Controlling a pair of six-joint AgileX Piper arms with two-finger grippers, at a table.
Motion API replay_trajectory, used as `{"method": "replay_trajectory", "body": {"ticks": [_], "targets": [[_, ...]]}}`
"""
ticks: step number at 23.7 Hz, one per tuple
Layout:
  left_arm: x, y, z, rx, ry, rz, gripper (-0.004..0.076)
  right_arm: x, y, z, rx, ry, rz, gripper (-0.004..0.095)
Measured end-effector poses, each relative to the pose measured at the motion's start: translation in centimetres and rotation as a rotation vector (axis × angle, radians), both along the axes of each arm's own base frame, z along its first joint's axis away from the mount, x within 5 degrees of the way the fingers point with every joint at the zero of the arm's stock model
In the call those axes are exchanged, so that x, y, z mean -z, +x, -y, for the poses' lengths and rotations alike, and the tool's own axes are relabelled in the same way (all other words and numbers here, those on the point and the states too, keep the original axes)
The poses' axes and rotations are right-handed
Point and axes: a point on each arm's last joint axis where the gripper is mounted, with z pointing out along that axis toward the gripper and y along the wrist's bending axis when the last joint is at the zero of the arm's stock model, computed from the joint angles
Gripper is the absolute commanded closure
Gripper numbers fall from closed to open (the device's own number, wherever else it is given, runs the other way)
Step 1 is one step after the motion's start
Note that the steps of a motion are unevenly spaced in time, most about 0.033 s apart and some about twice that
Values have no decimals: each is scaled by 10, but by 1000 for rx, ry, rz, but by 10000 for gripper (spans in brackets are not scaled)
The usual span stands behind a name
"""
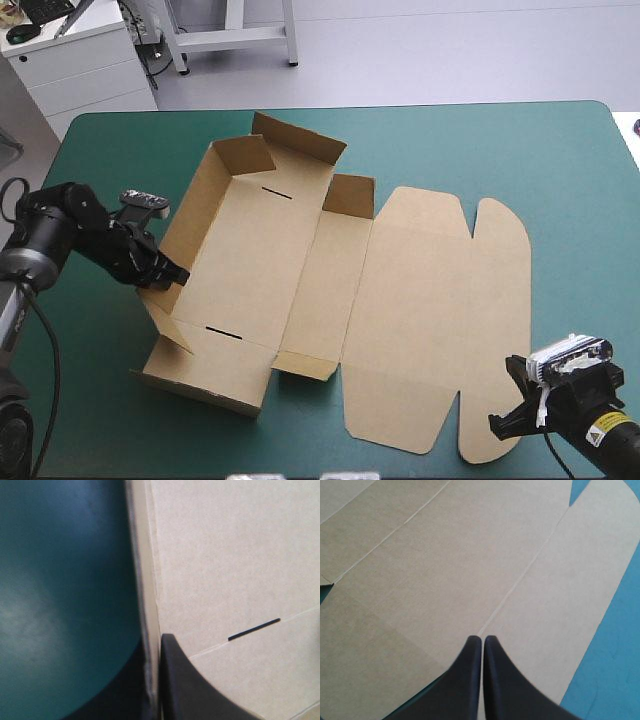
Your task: Fold the box
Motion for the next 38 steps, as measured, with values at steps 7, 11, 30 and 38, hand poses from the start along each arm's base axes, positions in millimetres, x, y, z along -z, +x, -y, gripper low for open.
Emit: {"method": "replay_trajectory", "body": {"ticks": [7,11,30,38], "targets": [[-29,15,45,254,391,174,734,-5,1,-5,-45,36,48,908],[-36,17,75,375,574,338,734,-7,2,-5,-34,51,77,908],[-17,-31,188,751,947,979,734,-8,3,-5,-15,77,75,908],[10,-55,199,898,1007,1193,734,-8,3,-4,-13,71,77,909]]}}
